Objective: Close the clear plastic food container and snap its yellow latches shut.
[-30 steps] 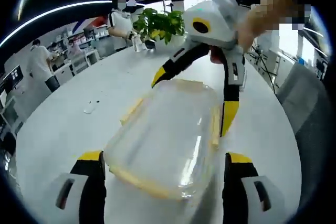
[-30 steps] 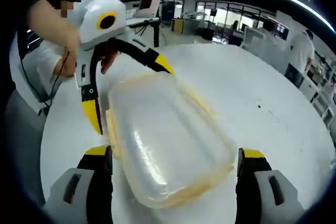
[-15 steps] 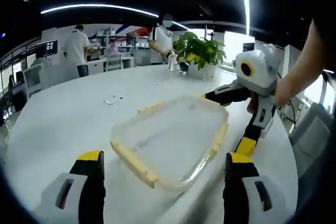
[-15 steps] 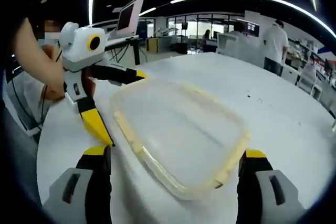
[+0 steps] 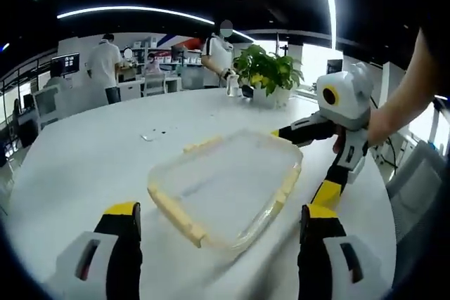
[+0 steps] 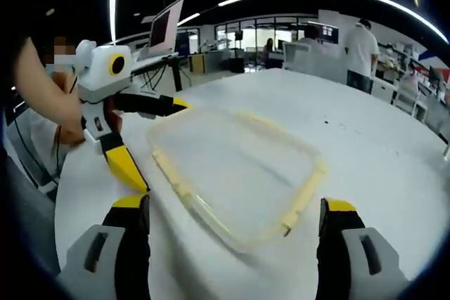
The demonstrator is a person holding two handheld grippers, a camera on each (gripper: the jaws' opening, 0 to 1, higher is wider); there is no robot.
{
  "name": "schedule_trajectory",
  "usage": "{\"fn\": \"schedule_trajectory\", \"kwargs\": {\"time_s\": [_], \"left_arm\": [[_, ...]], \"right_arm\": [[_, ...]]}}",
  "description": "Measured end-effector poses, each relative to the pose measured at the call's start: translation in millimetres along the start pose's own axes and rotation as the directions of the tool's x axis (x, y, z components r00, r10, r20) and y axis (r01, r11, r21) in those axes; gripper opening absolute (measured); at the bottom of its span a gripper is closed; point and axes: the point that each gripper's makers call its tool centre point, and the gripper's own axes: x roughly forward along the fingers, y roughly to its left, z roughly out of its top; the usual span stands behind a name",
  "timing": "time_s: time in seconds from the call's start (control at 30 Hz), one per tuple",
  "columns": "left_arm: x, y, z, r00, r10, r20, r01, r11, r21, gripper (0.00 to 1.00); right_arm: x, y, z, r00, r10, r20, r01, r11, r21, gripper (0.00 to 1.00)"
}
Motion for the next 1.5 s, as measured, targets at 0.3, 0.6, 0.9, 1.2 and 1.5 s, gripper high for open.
{"fn": "schedule_trajectory", "kwargs": {"time_s": [0.3,0.6,0.9,1.2,1.5], "left_arm": [[-16.8,1.0,-9.4,0.999,0.043,-0.011,-0.044,0.998,-0.045,0.88],[-33.9,-1.6,-10.5,0.997,0.077,-0.008,-0.078,0.994,-0.076,0.86],[-55.9,-6.4,-17.9,0.994,0.101,-0.03,-0.104,0.989,-0.108,0.84],[-73.4,-17.2,-24.6,0.994,0.102,-0.028,-0.105,0.982,-0.154,0.83],[-90.6,-27.6,-29.1,0.993,0.115,-0.022,-0.117,0.974,-0.196,0.82]], "right_arm": [[-15.3,3.6,4.2,0.999,-0.026,0.036,0.025,0.999,0.033,0.95],[-39.3,-0.7,-3.7,0.996,-0.078,0.049,0.074,0.995,0.073,0.94],[-69.0,-1.3,-6.7,0.995,-0.082,0.065,0.077,0.994,0.075,0.91],[-101.0,-3.6,-8.8,0.988,-0.129,0.088,0.117,0.984,0.135,0.89],[-129.9,8.4,-22.1,0.985,-0.142,0.097,0.121,0.973,0.199,0.88]]}}
